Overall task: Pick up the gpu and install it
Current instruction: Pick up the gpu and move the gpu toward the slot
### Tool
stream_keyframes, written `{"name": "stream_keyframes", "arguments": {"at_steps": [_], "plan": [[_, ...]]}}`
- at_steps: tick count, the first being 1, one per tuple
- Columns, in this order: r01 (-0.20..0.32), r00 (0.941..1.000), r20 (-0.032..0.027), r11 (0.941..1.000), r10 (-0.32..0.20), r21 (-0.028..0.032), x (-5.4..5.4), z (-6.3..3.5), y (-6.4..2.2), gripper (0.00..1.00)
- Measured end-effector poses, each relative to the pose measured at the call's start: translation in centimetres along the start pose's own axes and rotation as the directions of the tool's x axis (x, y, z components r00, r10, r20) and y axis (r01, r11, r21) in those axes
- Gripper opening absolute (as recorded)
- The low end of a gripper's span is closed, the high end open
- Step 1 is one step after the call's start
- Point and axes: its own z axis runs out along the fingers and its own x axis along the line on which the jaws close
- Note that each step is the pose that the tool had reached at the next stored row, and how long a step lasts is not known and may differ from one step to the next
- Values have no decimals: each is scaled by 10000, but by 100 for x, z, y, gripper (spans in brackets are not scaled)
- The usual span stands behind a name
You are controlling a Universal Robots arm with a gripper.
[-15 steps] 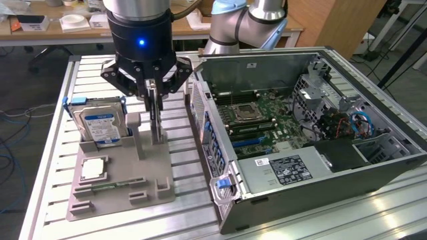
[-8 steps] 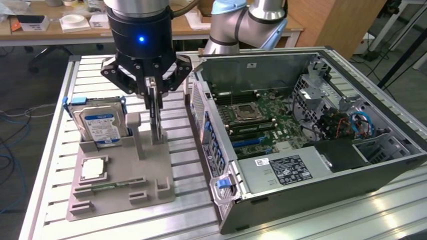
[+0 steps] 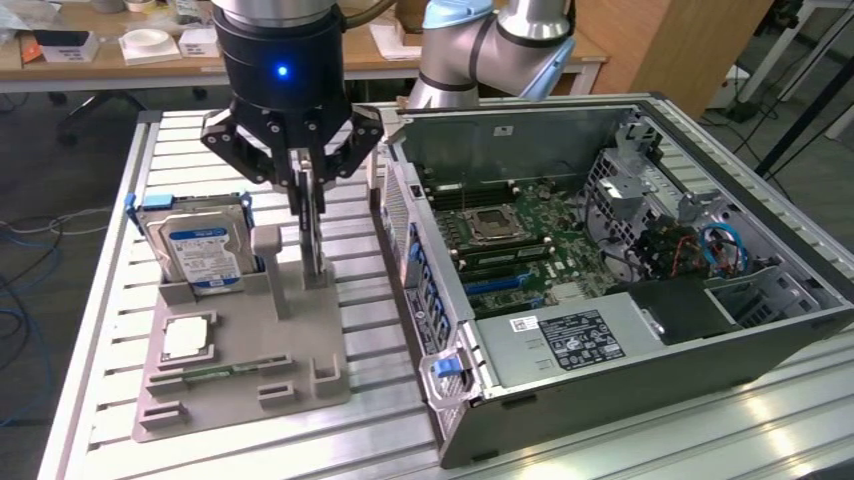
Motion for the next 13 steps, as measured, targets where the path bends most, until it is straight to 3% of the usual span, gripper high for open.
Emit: {"name": "stream_keyframes", "arguments": {"at_steps": [13], "plan": [[2,10000,-10,9999,-1,139,2,-33,41,26]]}}
